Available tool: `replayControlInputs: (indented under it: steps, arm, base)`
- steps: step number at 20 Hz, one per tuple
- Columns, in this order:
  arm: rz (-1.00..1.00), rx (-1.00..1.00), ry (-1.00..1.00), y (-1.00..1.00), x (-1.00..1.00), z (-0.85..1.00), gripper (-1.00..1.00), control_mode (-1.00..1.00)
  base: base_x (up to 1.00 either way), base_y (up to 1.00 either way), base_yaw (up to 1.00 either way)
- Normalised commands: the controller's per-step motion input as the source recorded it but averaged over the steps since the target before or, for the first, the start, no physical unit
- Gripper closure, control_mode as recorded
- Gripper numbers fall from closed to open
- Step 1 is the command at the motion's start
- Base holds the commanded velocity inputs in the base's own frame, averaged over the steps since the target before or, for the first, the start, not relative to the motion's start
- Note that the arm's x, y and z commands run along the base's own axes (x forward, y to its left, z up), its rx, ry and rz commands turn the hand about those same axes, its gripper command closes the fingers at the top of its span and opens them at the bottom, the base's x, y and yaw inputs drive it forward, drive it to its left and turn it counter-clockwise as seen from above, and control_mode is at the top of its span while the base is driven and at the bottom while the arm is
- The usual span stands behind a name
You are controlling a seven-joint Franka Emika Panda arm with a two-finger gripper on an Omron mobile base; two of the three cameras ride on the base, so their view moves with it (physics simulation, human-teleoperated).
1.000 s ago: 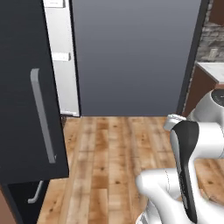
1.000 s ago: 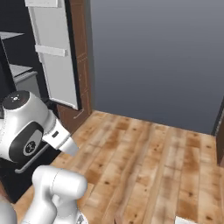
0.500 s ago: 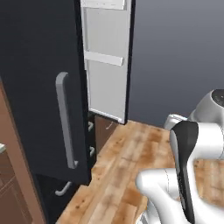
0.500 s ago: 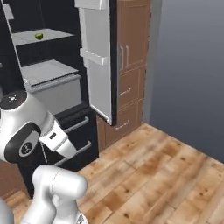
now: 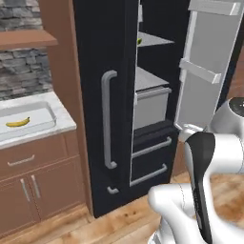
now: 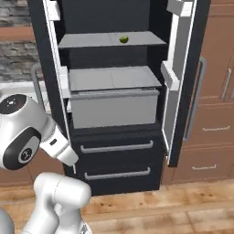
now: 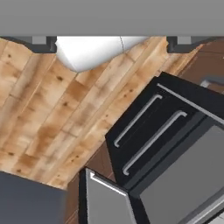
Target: Pick the kiwi and banana from the fridge and place them inside the tupperware on the counter.
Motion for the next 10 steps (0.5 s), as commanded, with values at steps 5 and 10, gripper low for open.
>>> replayControlInputs:
  steps: [5,10]
  arm:
    - [0.00,0.00,0.00,0.00,0.00,0.00,-1.00,1.00]
    - [0.00,0.00,0.00,0.00,0.00,0.00,-1.00,1.00]
  base:
    - [0.36,-0.69,0.85]
    - [0.37,-0.60,0.63]
